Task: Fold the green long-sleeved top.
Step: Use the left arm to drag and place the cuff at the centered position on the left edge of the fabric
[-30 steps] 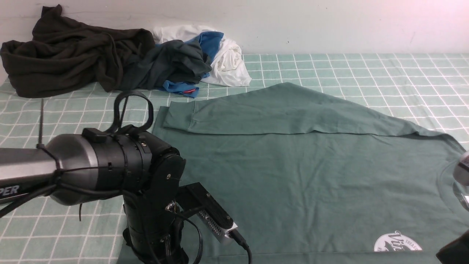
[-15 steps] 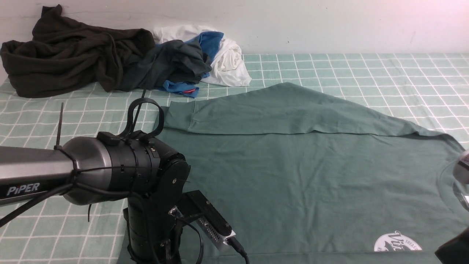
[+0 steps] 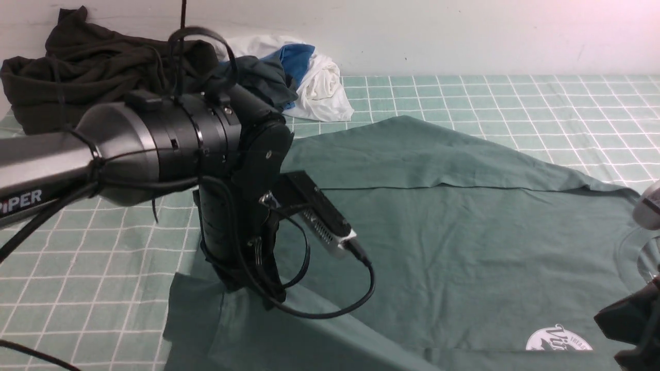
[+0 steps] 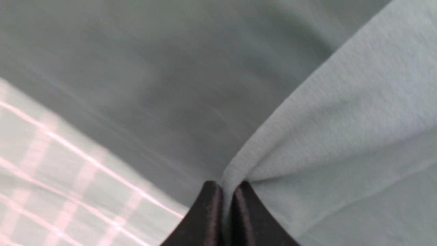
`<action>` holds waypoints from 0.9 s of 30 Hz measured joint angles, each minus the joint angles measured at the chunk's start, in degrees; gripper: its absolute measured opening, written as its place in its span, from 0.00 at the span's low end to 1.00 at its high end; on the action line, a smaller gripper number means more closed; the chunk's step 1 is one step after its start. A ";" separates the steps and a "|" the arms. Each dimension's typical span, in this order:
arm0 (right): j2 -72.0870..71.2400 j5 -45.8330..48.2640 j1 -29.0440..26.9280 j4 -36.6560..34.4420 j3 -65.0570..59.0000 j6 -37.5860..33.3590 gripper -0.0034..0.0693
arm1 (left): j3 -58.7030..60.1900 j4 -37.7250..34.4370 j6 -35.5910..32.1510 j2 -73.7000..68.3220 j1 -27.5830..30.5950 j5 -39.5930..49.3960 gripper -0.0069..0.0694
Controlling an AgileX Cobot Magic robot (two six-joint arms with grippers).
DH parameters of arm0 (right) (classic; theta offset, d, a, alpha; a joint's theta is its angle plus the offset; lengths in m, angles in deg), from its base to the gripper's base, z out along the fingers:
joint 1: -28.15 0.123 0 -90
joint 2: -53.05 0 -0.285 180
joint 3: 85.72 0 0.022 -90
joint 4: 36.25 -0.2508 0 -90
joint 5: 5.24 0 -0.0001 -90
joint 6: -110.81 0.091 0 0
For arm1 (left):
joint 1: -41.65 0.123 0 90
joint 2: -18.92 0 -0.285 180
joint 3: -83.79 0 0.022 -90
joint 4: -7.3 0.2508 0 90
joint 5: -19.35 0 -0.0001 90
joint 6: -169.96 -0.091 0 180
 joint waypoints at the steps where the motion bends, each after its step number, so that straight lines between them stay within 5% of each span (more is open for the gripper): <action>1: 0.00 0.00 0.00 0.00 0.00 0.00 0.03 | -1.38 0.43 0.00 -0.30 0.00 0.35 0.11; 9: 0.00 -0.06 0.00 0.51 -0.06 0.20 0.03 | -11.42 3.52 0.00 -3.86 0.00 2.10 0.11; 18: 1.06 -0.18 0.00 9.16 -0.06 9.33 0.03 | -20.23 3.84 -1.37 -8.23 0.40 2.79 0.11; 27: 1.69 -0.22 0.00 12.51 -0.06 12.44 0.03 | -23.76 1.72 -2.09 -14.71 5.21 3.00 0.12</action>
